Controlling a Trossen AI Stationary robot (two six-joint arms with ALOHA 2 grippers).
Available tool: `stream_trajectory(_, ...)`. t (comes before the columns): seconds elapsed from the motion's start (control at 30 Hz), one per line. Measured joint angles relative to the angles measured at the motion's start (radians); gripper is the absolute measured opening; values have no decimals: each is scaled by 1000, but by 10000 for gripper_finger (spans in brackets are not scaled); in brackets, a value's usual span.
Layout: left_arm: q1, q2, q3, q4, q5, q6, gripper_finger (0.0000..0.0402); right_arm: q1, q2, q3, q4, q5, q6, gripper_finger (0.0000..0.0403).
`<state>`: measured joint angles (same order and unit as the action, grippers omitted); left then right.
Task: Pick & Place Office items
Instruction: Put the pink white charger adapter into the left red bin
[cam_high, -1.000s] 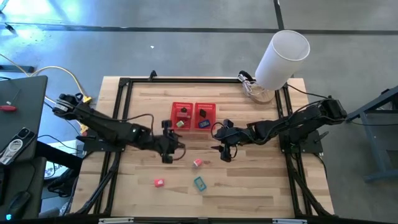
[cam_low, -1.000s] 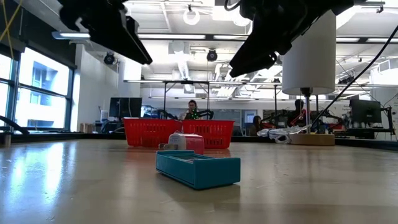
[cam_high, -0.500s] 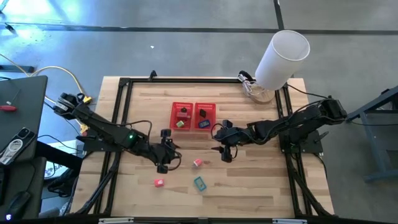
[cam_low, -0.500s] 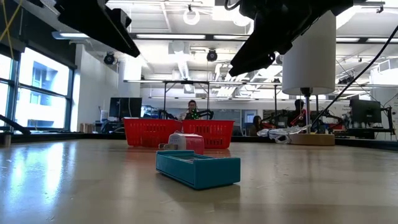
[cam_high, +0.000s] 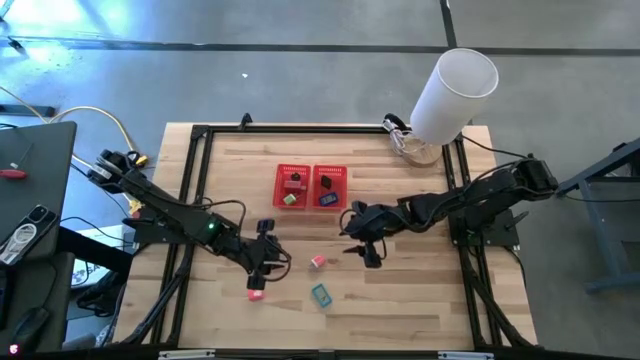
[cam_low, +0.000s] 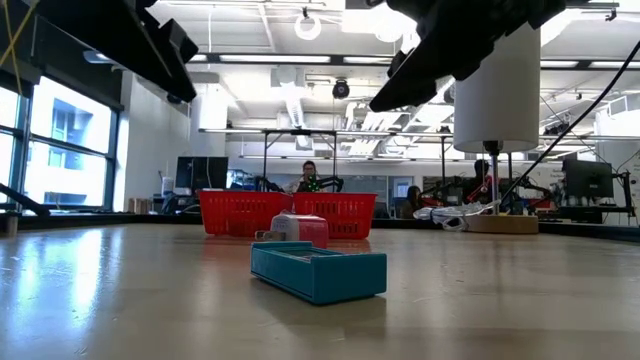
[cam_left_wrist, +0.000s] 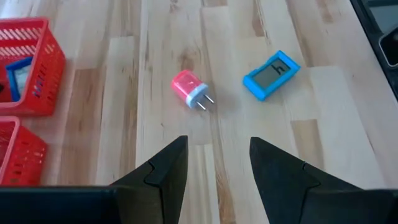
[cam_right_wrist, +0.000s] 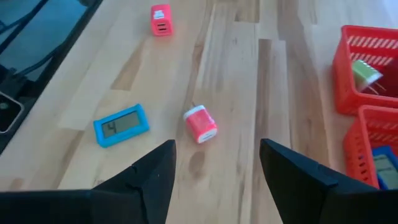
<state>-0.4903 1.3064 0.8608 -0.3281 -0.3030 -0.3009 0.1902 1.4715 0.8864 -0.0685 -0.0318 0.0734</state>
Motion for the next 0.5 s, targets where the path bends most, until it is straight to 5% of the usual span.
stream_trajectory(0.27,1,0,0,0,-2,-15,164,41,0,0,67,15,-204,219)
stream_trajectory(0.5,1,0,0,0,-2,-15,164,108,5,11,248,279,-427,219)
